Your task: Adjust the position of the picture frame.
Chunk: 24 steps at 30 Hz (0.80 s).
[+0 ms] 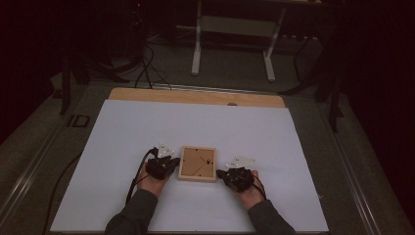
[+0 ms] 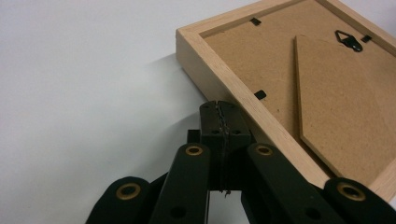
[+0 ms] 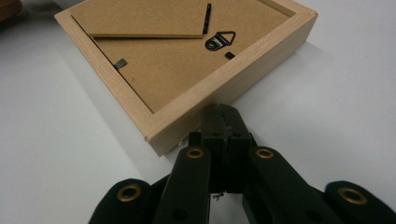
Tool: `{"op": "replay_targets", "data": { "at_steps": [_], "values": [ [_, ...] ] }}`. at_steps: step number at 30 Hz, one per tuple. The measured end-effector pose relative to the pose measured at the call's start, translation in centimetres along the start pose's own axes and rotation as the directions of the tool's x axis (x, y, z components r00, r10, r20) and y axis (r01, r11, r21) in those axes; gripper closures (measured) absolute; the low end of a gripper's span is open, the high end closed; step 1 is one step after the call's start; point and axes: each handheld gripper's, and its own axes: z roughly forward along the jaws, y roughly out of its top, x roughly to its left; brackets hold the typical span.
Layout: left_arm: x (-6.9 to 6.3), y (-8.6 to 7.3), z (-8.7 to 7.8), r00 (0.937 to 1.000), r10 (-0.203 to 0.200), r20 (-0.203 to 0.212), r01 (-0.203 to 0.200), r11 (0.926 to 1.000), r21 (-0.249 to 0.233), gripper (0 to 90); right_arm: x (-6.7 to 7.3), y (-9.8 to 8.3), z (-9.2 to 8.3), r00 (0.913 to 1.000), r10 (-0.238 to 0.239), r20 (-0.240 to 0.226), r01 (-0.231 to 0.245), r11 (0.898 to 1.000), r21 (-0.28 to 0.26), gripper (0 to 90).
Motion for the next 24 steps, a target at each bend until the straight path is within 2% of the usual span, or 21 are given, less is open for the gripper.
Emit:
{"op": "replay_targets", "data": {
  "at_steps": [10,15,24],
  "values": [
    [-0.3,0.0,-0.2,0.9998,-0.01,-0.018,0.011,0.9999,0.013,90.0,-0.2,0.4,0.4,0.9998,0.007,0.017,-0.007,1.0,0.008,89.7],
    [-0.1,-0.3,-0.6,0.9983,-0.046,-0.037,0.046,0.9989,0.01,90.0,-0.1,1.0,0.9,0.9998,-0.002,0.021,0.001,1.0,0.017,89.7],
    [-0.2,-0.4,-0.7,0.9969,-0.062,-0.048,0.063,0.998,0.008,90.0,-0.4,1.5,1.4,0.9996,0.006,0.027,-0.007,1.0,0.027,89.7]
  ]
}}
